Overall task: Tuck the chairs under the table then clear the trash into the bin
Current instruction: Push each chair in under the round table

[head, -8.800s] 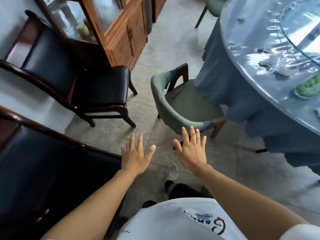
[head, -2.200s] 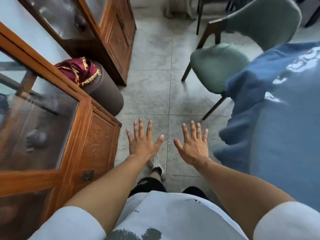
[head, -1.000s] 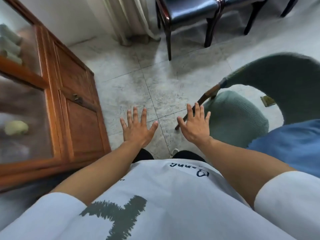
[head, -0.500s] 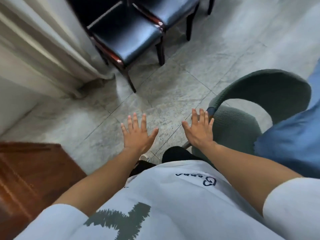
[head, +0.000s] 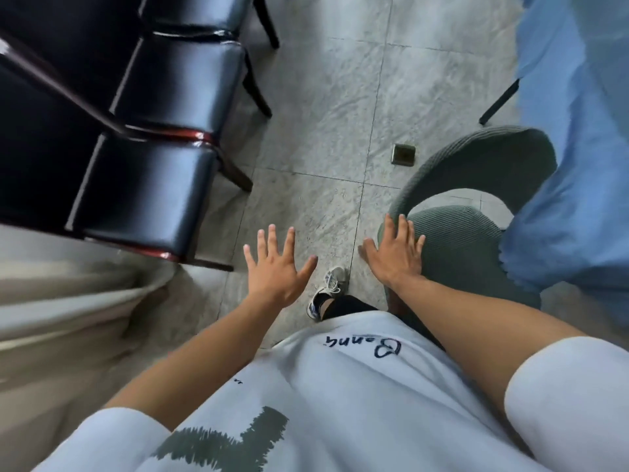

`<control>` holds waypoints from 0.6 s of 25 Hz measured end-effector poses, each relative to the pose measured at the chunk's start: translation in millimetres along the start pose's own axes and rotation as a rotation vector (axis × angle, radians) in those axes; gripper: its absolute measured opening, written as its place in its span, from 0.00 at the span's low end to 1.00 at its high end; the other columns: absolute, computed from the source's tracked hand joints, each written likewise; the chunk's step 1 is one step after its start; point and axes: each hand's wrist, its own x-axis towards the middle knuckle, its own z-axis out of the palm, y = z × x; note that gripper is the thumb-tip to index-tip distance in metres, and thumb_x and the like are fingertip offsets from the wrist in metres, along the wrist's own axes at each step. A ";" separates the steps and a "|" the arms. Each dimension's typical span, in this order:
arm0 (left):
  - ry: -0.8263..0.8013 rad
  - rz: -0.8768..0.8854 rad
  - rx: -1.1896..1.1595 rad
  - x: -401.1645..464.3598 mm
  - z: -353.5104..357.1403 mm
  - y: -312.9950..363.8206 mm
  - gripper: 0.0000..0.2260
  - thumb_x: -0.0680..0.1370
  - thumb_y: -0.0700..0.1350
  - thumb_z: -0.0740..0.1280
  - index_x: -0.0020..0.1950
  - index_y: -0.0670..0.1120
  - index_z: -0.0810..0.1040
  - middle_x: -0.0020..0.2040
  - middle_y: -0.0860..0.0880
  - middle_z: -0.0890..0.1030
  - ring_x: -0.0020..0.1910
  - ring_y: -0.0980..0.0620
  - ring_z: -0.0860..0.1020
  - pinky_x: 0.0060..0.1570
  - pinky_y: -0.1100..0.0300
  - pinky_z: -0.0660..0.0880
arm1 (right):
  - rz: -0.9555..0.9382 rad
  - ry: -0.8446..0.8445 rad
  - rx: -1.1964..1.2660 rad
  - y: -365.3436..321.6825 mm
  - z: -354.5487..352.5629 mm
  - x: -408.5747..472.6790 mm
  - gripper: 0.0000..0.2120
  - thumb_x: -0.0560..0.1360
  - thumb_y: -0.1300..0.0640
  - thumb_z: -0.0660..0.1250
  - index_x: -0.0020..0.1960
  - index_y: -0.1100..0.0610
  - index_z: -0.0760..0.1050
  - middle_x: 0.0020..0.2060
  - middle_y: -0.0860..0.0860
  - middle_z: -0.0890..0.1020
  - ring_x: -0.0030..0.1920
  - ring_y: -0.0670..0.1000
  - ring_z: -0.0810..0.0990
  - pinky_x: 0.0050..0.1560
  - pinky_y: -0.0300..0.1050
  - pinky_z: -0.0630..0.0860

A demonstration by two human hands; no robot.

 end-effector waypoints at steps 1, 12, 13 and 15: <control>-0.011 0.020 0.024 16.9 -14.4 5.6 0.37 0.79 0.72 0.43 0.83 0.56 0.41 0.84 0.44 0.40 0.82 0.43 0.37 0.78 0.36 0.37 | 0.032 0.022 0.053 -2.6 -9.8 13.7 0.38 0.82 0.37 0.54 0.83 0.54 0.44 0.83 0.57 0.44 0.83 0.59 0.44 0.81 0.62 0.39; -0.126 0.630 0.414 247.1 -110.7 185.5 0.40 0.80 0.57 0.61 0.83 0.51 0.38 0.83 0.41 0.36 0.81 0.40 0.35 0.78 0.35 0.40 | 0.588 0.328 0.612 8.3 -94.0 139.8 0.46 0.77 0.44 0.67 0.82 0.61 0.45 0.81 0.63 0.54 0.80 0.63 0.55 0.80 0.60 0.54; -0.151 0.710 0.456 266.8 -112.6 212.6 0.41 0.80 0.55 0.62 0.83 0.51 0.38 0.83 0.42 0.36 0.81 0.40 0.35 0.78 0.35 0.40 | 0.633 0.352 0.652 12.9 -95.4 149.7 0.46 0.77 0.44 0.68 0.82 0.61 0.46 0.80 0.63 0.54 0.80 0.63 0.56 0.79 0.60 0.55; -0.171 0.881 0.496 299.9 -114.7 269.4 0.42 0.78 0.53 0.64 0.83 0.51 0.39 0.83 0.42 0.37 0.82 0.40 0.36 0.79 0.37 0.41 | 0.709 0.418 0.734 19.5 -101.2 167.5 0.47 0.76 0.44 0.70 0.82 0.60 0.47 0.80 0.63 0.55 0.79 0.63 0.57 0.79 0.59 0.57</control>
